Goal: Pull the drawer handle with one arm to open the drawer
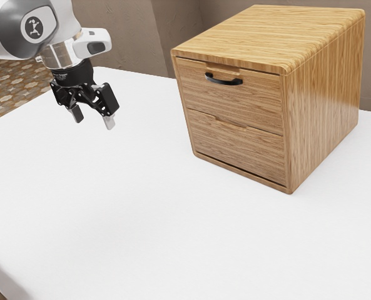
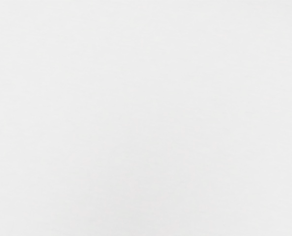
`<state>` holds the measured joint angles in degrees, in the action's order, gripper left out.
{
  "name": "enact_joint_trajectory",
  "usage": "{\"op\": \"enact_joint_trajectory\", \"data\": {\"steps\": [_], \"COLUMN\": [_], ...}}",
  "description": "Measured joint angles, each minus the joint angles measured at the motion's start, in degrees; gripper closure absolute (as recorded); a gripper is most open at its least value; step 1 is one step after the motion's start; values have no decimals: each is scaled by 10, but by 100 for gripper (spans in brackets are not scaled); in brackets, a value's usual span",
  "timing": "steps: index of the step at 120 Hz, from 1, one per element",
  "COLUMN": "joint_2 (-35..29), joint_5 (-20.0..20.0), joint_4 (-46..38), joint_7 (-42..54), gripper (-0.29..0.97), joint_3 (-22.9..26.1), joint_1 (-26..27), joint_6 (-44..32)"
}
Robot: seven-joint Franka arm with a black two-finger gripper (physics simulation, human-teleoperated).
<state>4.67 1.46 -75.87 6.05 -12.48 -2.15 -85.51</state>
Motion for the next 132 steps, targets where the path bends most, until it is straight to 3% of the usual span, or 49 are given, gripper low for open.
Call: {"op": "enact_joint_trajectory", "data": {"steps": [14, 28, 50, 58, 68, 82, 99, 120, 132], "joint_2": [-27, -117, -114, -89, -49, -28, 0, -92, -137], "joint_5": [6, 59, 90, 78, 20, 42, -23, -52, -24], "joint_4": [11, 34, 26, 27, 29, 31, 0, -140, -158], "joint_7": [0, 0, 25, 55, 116, 199, 347, 482, 547], "gripper": [0, 0, 0, 0, 0, 0, 0, 0, 0], "joint_3": [2, 40, 30, 16, -24, -36, -20, -36, -32], "joint_1": [3, -5, 2, 2, 11, -6, -33, 69, 29], "joint_6": [0, 9, 37, 44, 42, 50, -47, -167, -202]}}
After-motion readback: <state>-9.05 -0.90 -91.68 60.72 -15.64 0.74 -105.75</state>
